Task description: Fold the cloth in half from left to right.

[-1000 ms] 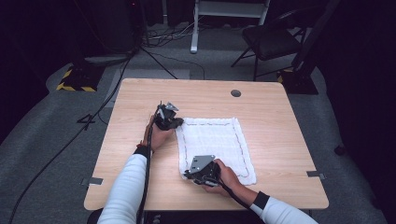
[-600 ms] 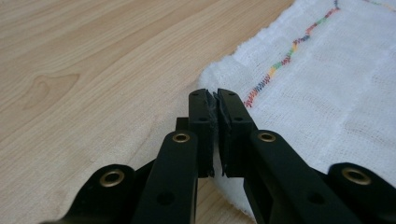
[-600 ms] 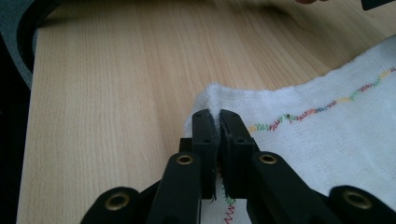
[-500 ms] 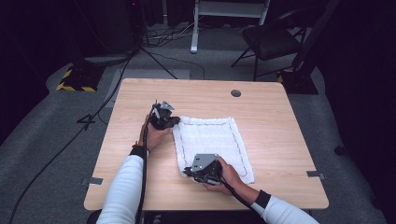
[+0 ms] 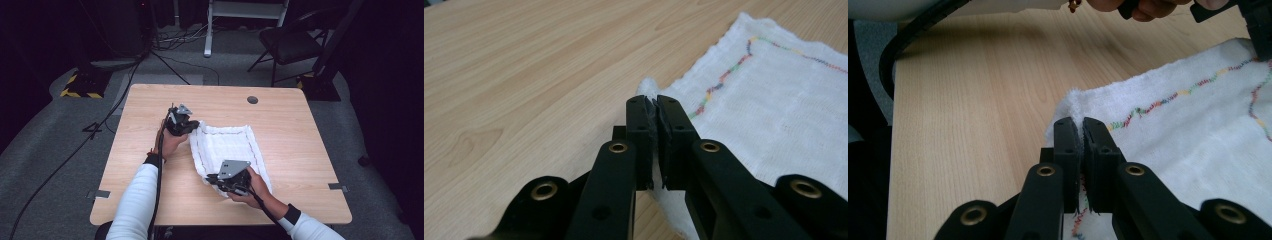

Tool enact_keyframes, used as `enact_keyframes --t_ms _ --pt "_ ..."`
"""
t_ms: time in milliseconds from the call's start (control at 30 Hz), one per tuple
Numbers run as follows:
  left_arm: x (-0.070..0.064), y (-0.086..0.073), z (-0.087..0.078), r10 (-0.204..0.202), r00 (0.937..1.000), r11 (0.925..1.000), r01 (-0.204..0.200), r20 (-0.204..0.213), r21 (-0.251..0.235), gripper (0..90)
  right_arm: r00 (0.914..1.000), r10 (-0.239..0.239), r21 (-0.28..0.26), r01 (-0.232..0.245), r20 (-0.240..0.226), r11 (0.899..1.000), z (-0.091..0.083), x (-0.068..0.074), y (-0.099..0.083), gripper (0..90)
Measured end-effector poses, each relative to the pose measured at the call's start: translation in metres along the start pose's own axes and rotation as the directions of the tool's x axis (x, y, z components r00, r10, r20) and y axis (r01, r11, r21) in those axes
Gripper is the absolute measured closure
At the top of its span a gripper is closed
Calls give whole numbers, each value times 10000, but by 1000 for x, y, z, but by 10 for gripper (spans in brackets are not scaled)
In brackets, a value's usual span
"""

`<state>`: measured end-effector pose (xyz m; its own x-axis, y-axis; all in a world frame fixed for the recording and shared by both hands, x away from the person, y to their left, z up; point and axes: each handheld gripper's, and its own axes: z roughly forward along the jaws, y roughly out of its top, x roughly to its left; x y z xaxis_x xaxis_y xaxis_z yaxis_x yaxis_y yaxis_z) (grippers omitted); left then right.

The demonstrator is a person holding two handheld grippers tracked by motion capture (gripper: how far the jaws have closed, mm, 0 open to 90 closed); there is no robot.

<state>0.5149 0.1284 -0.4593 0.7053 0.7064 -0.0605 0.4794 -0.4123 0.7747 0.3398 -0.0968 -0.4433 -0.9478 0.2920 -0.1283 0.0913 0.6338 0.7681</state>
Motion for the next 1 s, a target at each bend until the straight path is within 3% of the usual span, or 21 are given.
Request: enact_keyframes --t_ms 133,400,533,700,800,1000 --pt "-13 10 5 393 9992 9991 -392 78 -134 851 9993 289 -193 -284 247 9994 -17 -6 -4 856" --pt "-29 36 22 407 9991 9986 -403 130 -352 852 9923 924 -309 -902 826 9954 -51 -18 -22 856" --pt "-38 47 30 616 9979 9976 -610 197 -313 852 9868 1177 -329 -1147 1109 9928 -65 -24 -33 856" --pt "-57 61 50 951 9944 9954 -945 457 -144 852 9740 1618 -195 -1608 1587 9868 -89 -29 -54 855" --pt "-71 71 63 1328 9892 9911 -1329 614 -34 852 9707 1669 -101 -1677 1729 9858 -97 -29 -62 855" --pt "-90 85 85 1585 9844 9871 -1596 769 87 850 9629 1911 87 -1964 1906 9805 -109 -32 -78 853"
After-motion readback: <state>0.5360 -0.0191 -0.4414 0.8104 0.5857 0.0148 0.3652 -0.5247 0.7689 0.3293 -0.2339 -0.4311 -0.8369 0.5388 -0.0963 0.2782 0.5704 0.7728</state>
